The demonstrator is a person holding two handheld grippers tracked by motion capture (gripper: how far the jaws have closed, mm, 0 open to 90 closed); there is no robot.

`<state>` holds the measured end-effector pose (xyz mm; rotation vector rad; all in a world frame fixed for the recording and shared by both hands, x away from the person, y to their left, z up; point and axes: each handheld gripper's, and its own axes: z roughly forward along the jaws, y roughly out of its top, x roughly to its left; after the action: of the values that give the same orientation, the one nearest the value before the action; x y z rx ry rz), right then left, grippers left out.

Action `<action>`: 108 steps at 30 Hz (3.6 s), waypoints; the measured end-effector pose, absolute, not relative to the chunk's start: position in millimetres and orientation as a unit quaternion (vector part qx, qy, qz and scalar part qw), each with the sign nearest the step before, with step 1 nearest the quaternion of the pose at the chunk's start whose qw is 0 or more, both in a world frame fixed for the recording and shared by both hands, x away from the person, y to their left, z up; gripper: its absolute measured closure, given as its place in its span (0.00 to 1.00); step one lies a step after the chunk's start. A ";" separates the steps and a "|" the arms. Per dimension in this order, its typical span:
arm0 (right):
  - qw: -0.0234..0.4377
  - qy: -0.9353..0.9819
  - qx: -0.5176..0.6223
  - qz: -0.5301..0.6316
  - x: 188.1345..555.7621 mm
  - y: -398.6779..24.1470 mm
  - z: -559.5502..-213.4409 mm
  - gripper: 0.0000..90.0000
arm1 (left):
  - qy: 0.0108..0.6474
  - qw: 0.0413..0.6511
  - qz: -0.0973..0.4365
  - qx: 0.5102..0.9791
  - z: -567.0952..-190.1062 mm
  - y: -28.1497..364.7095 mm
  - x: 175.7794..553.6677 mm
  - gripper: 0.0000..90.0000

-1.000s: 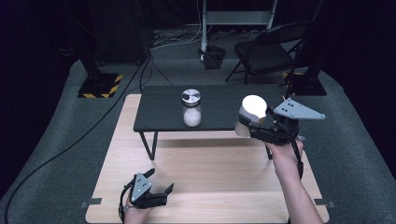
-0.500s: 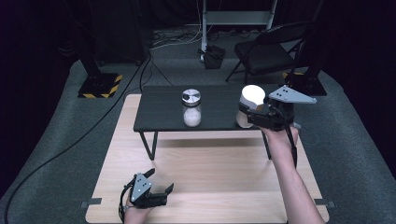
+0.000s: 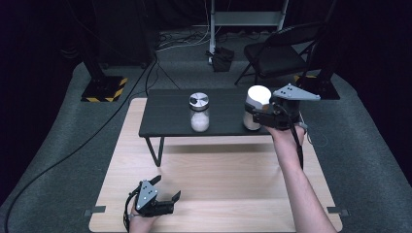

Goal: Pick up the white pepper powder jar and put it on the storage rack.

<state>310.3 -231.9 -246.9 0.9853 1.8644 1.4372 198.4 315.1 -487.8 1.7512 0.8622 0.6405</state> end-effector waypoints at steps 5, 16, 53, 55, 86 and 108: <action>0.286 0.699 0.368 0.542 312.5 -234.1 -247.8 0.33 | 0.359 0.517 0.267 0.730 -487.8 315.1 198.4 0.08; 0.294 0.696 0.362 0.546 303.4 -239.2 -246.9 0.21 | 0.359 0.517 0.268 0.729 -487.9 314.7 198.0 0.08; 0.270 0.714 0.323 0.560 238.9 -315.5 -375.6 0.13 | 0.358 0.513 0.271 0.731 -487.4 312.6 197.2 0.08; 0.271 0.715 0.324 0.557 236.7 -318.1 -383.5 0.13 | 0.358 0.513 0.271 0.731 -487.4 312.5 197.1 0.08; 0.285 0.701 0.381 0.532 199.1 -345.5 -480.7 0.10 | 0.357 0.512 0.272 0.732 -487.0 312.0 196.9 0.08; 0.282 0.703 0.398 0.517 198.7 -349.5 -486.4 0.10 | 0.353 0.509 0.271 0.737 -485.9 311.2 197.9 0.08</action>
<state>198.7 -349.5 -486.4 1.0649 1.8835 1.3856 197.9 311.2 -485.9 1.7762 0.8495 0.6527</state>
